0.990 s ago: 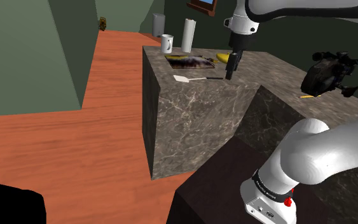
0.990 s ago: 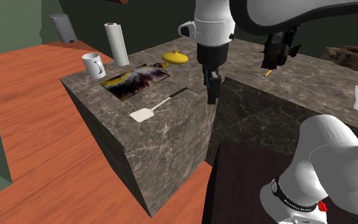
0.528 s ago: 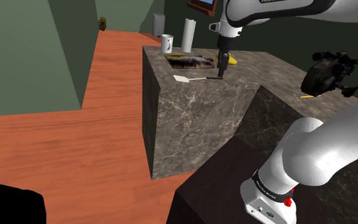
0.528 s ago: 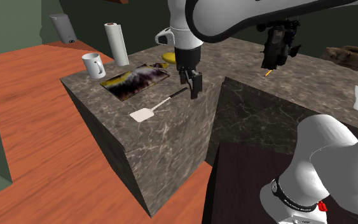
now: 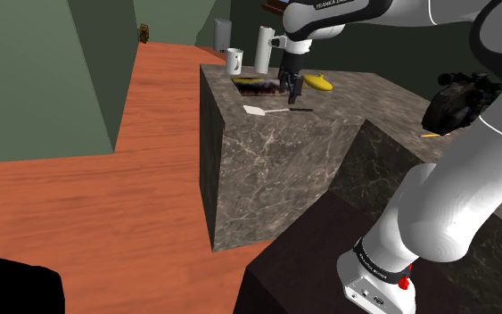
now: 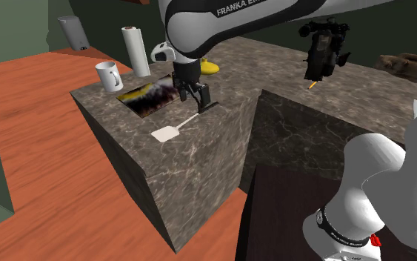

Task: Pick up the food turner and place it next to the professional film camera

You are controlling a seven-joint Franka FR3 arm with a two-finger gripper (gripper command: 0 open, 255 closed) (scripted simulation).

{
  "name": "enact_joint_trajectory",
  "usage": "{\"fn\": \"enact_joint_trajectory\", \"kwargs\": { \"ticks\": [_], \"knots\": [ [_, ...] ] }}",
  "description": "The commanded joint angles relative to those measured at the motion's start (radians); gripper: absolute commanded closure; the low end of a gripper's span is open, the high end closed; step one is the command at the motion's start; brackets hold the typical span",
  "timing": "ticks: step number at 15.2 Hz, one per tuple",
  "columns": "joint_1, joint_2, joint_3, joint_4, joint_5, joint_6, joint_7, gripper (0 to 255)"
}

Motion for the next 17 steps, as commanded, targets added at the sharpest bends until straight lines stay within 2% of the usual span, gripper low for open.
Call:
{"fn": "enact_joint_trajectory", "kwargs": {
  "ticks": [1, 8, 15, 16, 17],
  "knots": [
    [0.002, 0.037, -0.005, 0.015, 0.018, 0.020, -0.052, 0],
    [-0.003, 0.058, -0.009, -0.052, 0.025, 0.107, -0.058, 0],
    [-0.003, 0.058, -0.009, -0.052, 0.025, 0.107, -0.058, 0],
    [-0.003, 0.058, -0.009, -0.052, 0.025, 0.107, -0.058, 255],
    [-0.003, 0.058, -0.009, -0.052, 0.025, 0.107, -0.058, 255]
  ]
}}
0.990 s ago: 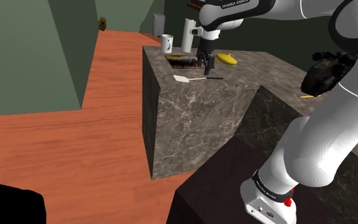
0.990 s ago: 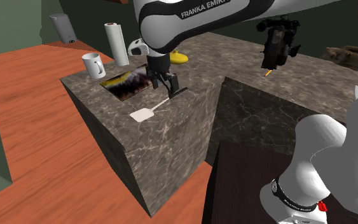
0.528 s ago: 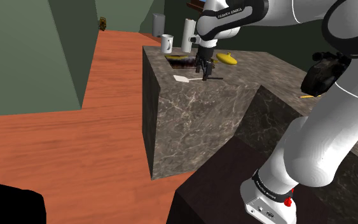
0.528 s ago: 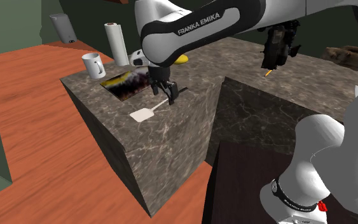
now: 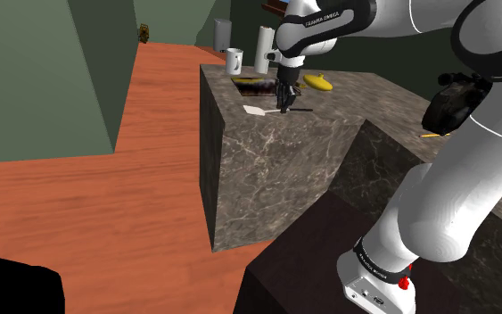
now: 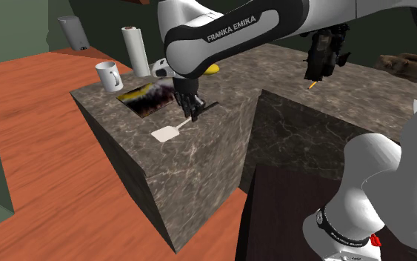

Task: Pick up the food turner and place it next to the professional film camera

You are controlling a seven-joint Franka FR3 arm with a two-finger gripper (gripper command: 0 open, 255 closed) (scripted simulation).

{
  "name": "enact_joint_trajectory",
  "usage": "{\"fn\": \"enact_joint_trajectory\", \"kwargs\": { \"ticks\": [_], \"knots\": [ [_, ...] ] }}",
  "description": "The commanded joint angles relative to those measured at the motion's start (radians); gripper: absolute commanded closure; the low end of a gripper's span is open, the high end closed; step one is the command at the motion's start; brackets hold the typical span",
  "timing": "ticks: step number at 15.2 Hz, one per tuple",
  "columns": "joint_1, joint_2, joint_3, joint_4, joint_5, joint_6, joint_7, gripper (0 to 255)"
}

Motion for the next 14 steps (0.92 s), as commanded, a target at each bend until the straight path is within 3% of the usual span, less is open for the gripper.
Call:
{"fn": "enact_joint_trajectory", "kwargs": {
  "ticks": [1, 8, 14],
  "knots": [
    [0.000, 0.000, 0.000, 0.000, 0.000, 0.000, 0.000, 255],
    [0.000, 0.000, 0.000, 0.000, 0.000, 0.000, 0.000, 255],
    [0.002, -0.021, 0.003, 0.059, -0.007, -0.079, 0.002, 255]
  ]
}}
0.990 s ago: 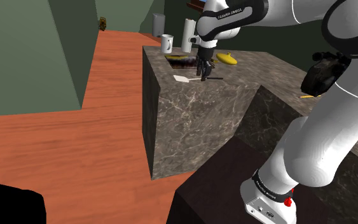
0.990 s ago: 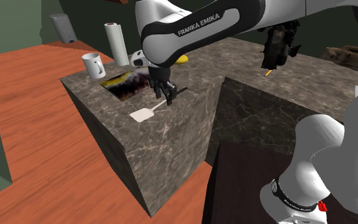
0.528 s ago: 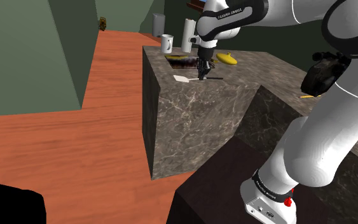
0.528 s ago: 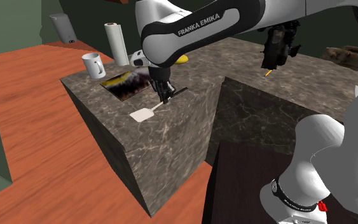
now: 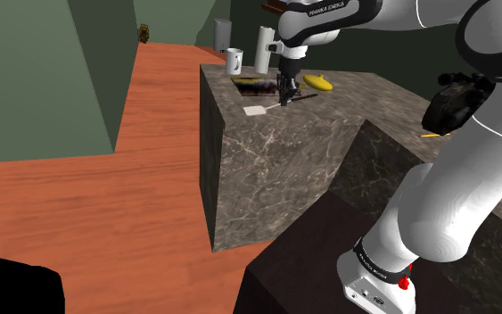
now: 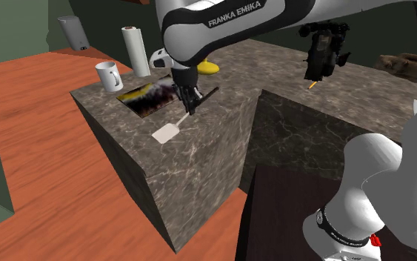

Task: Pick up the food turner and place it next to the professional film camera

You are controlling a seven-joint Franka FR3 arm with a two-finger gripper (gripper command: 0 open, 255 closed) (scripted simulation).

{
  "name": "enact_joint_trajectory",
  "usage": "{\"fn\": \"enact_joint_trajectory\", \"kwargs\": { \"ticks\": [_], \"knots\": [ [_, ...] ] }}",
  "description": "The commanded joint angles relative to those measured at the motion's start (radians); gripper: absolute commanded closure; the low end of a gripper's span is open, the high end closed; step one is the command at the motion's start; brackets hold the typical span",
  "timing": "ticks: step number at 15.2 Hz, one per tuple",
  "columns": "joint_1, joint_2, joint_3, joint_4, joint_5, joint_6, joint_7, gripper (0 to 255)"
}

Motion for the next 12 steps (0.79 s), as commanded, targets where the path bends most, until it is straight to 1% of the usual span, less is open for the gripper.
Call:
{"fn": "enact_joint_trajectory", "kwargs": {
  "ticks": [1, 12],
  "knots": [
    [0.001, -0.009, 0.001, 0.019, -0.003, -0.027, 0.001, 255],
    [0.004, -0.024, 0.005, 0.152, -0.006, -0.174, -0.003, 255]
  ]
}}
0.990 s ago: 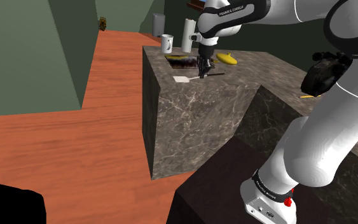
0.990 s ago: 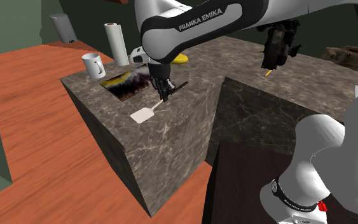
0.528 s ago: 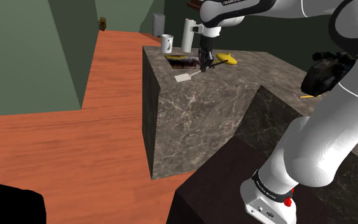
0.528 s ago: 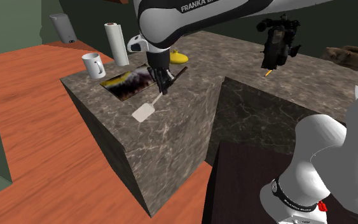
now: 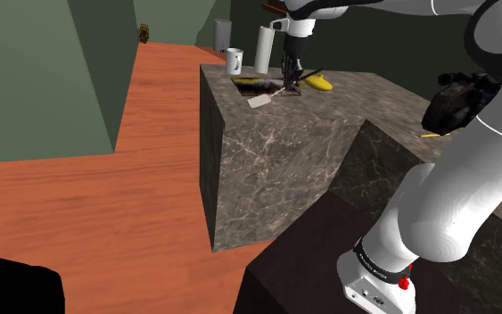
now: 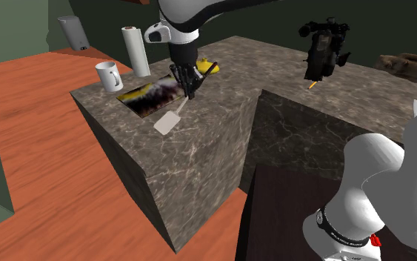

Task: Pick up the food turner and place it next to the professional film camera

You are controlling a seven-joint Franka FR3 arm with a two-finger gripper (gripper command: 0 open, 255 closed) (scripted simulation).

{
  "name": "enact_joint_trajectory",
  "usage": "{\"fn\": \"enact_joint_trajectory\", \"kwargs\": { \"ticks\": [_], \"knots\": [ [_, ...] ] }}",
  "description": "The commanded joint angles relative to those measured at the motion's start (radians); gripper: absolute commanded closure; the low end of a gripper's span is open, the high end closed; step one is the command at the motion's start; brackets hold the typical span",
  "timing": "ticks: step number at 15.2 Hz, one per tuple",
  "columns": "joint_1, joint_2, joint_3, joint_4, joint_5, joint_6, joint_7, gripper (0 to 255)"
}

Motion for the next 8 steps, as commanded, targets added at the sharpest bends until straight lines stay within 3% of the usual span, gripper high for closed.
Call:
{"fn": "enact_joint_trajectory", "kwargs": {
  "ticks": [1, 8],
  "knots": [
    [0.000, 0.004, 0.000, 0.032, 0.002, -0.028, -0.002, 255],
    [0.001, 0.012, 0.000, 0.134, 0.007, -0.123, -0.011, 255]
  ]
}}
